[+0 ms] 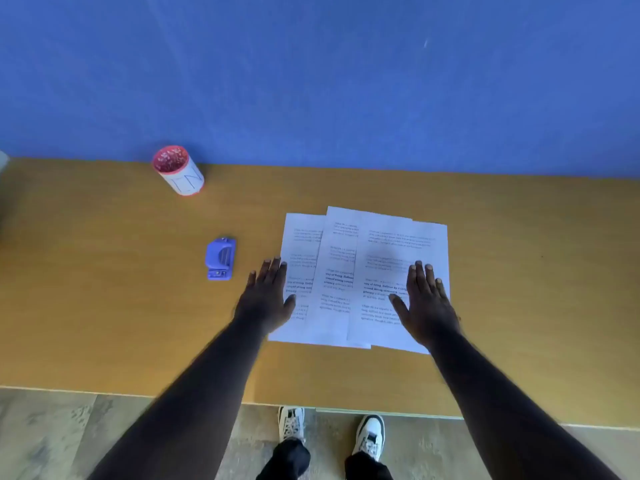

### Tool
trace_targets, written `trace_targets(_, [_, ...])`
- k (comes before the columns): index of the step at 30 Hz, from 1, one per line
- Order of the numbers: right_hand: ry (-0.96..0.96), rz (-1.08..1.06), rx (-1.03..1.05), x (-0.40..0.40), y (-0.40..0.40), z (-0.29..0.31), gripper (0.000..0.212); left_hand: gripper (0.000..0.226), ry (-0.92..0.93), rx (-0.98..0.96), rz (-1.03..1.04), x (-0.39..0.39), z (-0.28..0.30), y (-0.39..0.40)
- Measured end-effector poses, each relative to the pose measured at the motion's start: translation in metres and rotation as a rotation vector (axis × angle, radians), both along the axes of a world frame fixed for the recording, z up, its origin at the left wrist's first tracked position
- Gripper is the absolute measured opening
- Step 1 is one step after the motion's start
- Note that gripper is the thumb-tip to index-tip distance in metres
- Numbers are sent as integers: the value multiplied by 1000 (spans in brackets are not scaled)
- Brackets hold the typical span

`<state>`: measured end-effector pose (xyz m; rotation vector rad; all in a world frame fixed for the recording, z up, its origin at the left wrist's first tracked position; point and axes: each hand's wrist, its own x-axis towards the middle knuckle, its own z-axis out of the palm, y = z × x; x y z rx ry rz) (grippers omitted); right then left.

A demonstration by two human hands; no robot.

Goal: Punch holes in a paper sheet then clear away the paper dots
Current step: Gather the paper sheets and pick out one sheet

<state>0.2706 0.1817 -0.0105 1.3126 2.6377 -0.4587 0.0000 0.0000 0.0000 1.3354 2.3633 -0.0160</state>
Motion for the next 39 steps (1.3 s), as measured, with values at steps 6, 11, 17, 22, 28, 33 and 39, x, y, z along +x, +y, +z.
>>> trace_targets(6, [-111,1,-80,11,-18,-11,82,77,-74,-45,216,16,-12,-11])
trace_targets(11, [-222,-118,-107,4,-20,-9,92,90,55,-52,357,23,-14,-7])
trace_targets(17, [-200,-214,-197,3,-20,-17,98,89,33,-36,432,32,-19,-3])
trace_targets(22, [-182,-217,-215,0,-22,-17,96,90,-7,-22,479,35,-20,0])
trace_targets(28, [-174,-216,-209,0,-22,-17,95,76,-102,44,568,40,-18,6])
trace_targets(33, [-170,-208,-198,1,-23,-16,95,73,-74,29,580,41,-18,9])
trace_targets(39, [-163,-202,-190,1,-24,-17,94,63,-65,43,572,44,-21,8])
